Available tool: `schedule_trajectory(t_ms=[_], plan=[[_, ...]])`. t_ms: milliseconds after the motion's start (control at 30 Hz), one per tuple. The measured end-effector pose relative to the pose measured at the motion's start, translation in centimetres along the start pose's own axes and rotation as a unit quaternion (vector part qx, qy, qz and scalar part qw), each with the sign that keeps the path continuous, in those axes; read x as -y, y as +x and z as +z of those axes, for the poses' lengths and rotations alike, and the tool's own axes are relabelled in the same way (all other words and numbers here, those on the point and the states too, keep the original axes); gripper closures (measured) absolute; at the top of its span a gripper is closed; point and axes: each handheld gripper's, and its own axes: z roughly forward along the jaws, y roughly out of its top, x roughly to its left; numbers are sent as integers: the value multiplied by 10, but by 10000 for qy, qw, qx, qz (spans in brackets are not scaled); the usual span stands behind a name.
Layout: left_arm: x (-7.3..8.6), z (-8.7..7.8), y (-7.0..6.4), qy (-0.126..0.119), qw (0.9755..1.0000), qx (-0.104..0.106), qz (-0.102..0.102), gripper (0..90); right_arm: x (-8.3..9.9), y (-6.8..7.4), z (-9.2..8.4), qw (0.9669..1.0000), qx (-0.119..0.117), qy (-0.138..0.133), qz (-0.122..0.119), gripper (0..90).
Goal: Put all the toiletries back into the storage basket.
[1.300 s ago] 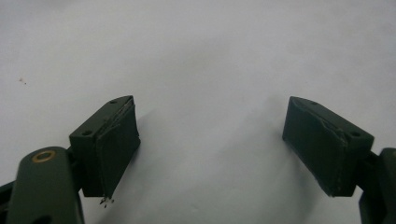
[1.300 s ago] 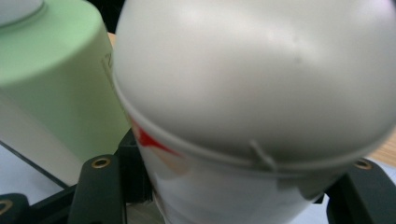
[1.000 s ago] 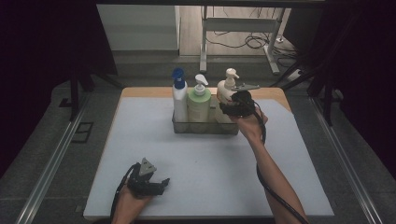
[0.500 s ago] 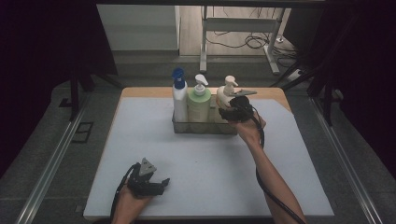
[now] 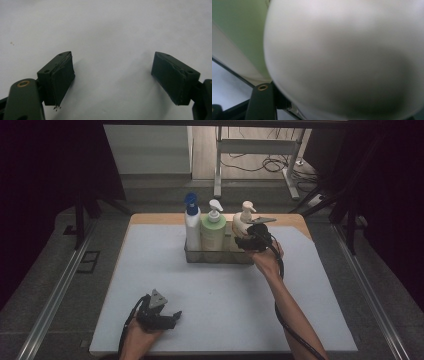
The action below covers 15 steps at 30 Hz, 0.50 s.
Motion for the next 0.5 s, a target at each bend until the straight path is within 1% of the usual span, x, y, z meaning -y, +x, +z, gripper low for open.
schedule_trajectory(t_ms=[200,500], plan=[[0,0,0,1,10000,0,-1,178,4,-2,-5,9999,-104,36,11,327],[0,0,0,-9,10000,4,-11,178,11,-8,-22,9995,-302,60,9,351]])
